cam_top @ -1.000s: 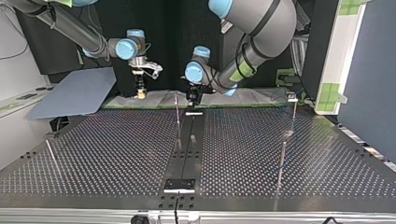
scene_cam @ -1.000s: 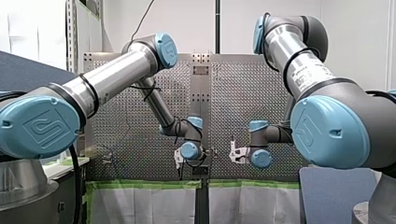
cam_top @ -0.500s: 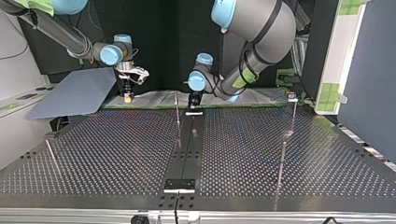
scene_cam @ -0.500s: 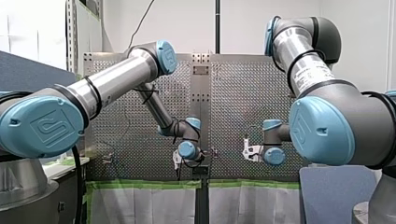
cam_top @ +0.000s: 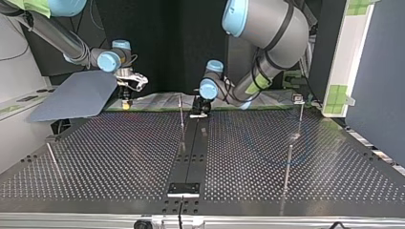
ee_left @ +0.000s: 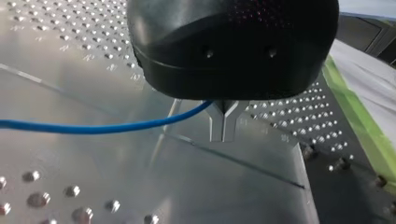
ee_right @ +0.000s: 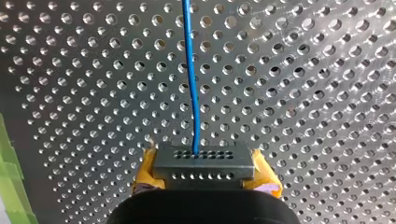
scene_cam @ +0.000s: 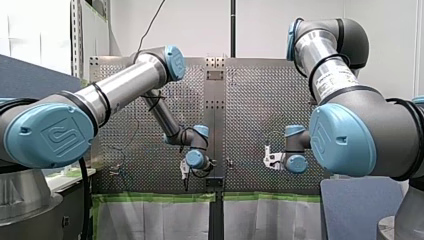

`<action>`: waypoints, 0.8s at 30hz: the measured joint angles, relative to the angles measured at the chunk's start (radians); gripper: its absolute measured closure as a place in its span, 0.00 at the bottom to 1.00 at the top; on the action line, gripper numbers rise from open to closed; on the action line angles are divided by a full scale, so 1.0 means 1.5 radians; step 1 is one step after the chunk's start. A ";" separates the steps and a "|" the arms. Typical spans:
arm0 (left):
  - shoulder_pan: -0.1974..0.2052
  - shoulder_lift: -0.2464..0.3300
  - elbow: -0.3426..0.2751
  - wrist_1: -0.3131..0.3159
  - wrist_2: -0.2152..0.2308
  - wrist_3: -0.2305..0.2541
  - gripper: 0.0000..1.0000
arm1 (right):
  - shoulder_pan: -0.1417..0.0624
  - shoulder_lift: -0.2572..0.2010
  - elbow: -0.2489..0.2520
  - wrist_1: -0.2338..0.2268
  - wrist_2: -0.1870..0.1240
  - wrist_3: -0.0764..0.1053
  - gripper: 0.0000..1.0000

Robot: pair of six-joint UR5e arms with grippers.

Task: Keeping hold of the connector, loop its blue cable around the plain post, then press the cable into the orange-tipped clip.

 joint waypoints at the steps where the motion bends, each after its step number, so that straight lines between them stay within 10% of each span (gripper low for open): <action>1: 0.002 0.000 0.001 0.000 0.002 0.001 1.00 | -0.001 0.000 -0.002 0.000 0.000 0.000 1.00; 24: 0.007 0.000 0.014 0.012 -0.004 0.019 1.00 | -0.016 0.052 -0.086 0.069 -0.017 -0.019 1.00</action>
